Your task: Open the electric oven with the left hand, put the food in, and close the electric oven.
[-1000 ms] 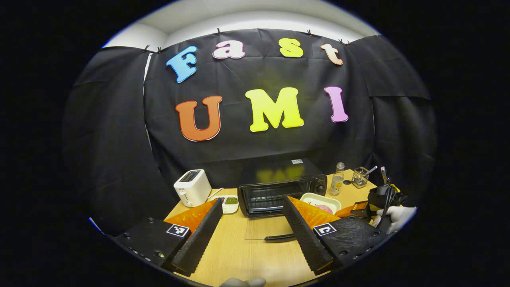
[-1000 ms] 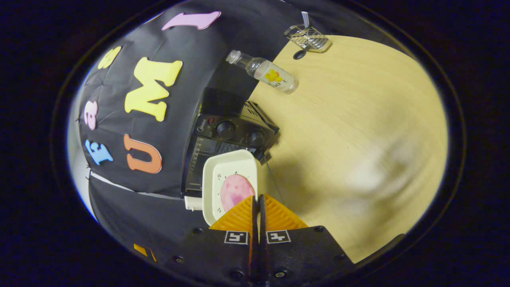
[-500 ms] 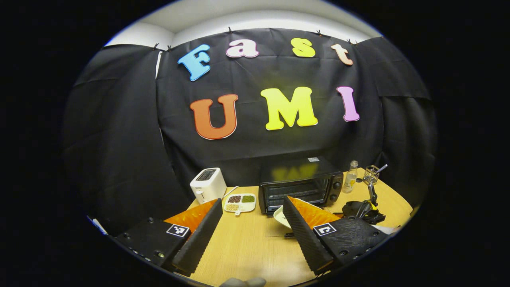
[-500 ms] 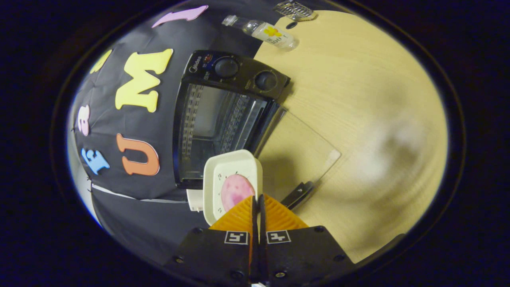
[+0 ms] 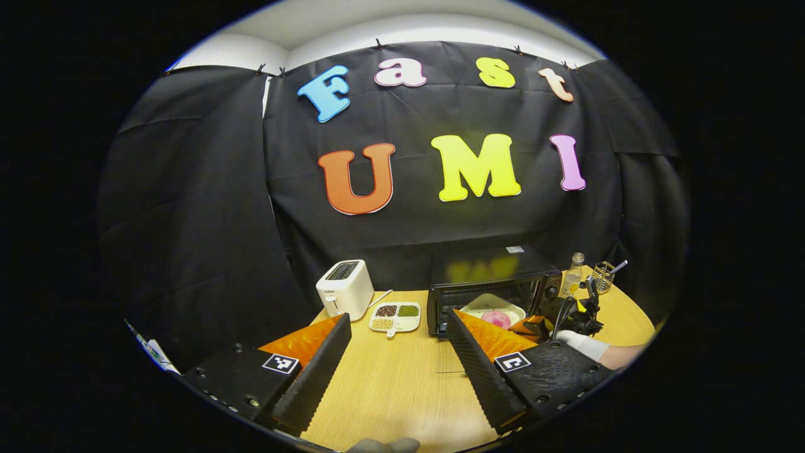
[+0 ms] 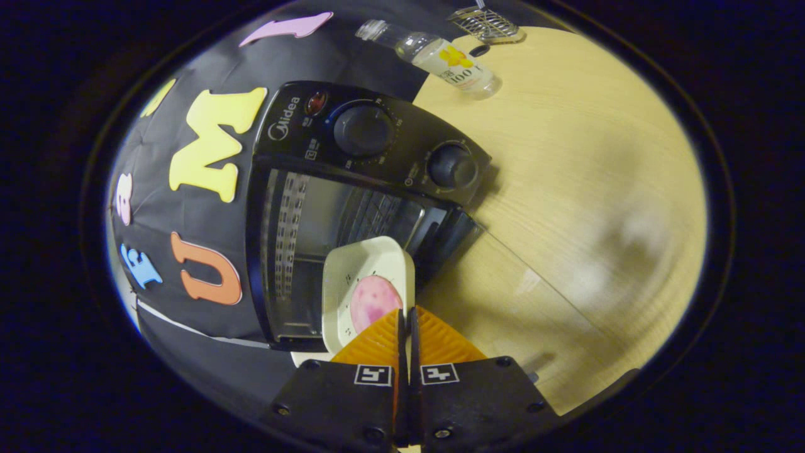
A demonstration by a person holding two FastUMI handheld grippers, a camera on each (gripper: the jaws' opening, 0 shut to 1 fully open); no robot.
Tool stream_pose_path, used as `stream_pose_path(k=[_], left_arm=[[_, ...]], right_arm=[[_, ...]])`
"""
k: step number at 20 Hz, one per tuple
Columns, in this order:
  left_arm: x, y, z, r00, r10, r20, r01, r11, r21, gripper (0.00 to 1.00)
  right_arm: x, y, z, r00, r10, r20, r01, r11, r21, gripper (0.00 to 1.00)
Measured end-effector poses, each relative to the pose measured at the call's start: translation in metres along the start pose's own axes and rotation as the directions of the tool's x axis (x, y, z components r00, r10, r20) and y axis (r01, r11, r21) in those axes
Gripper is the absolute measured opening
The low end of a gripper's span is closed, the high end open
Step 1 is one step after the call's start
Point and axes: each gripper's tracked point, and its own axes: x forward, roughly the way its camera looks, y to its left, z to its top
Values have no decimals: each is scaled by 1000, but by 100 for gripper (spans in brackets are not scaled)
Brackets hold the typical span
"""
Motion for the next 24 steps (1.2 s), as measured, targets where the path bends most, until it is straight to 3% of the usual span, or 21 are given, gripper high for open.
stream_pose_path(k=[5, 6, 7, 9, 10, 12, 13, 14, 15, 16, 17, 19, 22, 24], left_arm=[[8, 2, -6, 1000, 22, -15, -22, 1000, -3, 97], [8, 2, -6, 1000, 24, -16, -24, 1000, -6, 98], [10, 3, -6, 1000, 27, -16, -27, 1000, -9, 98], [12, 4, -5, 999, 30, -13, -30, 999, -14, 98], [14, 4, -5, 999, 30, -13, -31, 999, -17, 98], [16, 2, -6, 1000, 27, -12, -28, 999, -30, 97], [16, 1, -5, 1000, 24, -10, -24, 999, -33, 98], [17, -1, -6, 1000, 19, -6, -19, 999, -35, 98], [18, -4, -6, 1000, 12, -3, -12, 999, -37, 98], [18, -7, -6, 1000, 4, 1, -4, 999, -39, 98], [17, -11, -7, 1000, -5, 4, 5, 999, -38, 98], [17, -17, -8, 1000, -26, 16, 26, 999, -31, 97], [18, -27, -13, 998, -58, 26, 58, 998, -22, 97], [19, -37, -21, 996, -85, 27, 86, 996, -27, 97]], right_arm=[[27, 21, 25, 997, 62, 37, -60, 996, -70, 6], [30, 23, 25, 997, 74, 35, -71, 994, -84, 3], [28, 27, 27, 995, 92, 35, -89, 992, -88, 10], [21, 34, 32, 990, 135, 47, -131, 988, -84, 13], [20, 36, 32, 988, 143, 53, -138, 986, -94, 23], [10, 36, 36, 989, 141, 48, -134, 982, -131, 52], [4, 36, 39, 989, 141, 49, -132, 981, -145, 49], [-2, 37, 43, 988, 143, 53, -134, 979, -155, 53], [-11, 37, 46, 988, 142, 58, -131, 977, -168, 65], [-21, 36, 48, 988, 141, 63, -127, 974, -189, 60], [-31, 35, 50, 988, 138, 66, -121, 968, -219, 64], [-55, 36, 55, 989, 133, 70, -107, 950, -292, 75], [-93, 30, 65, 988, 112, 110, -53, 897, -438, 72], [-118, 26, 71, 984, 107, 142, -18, 854, -519, 85]])
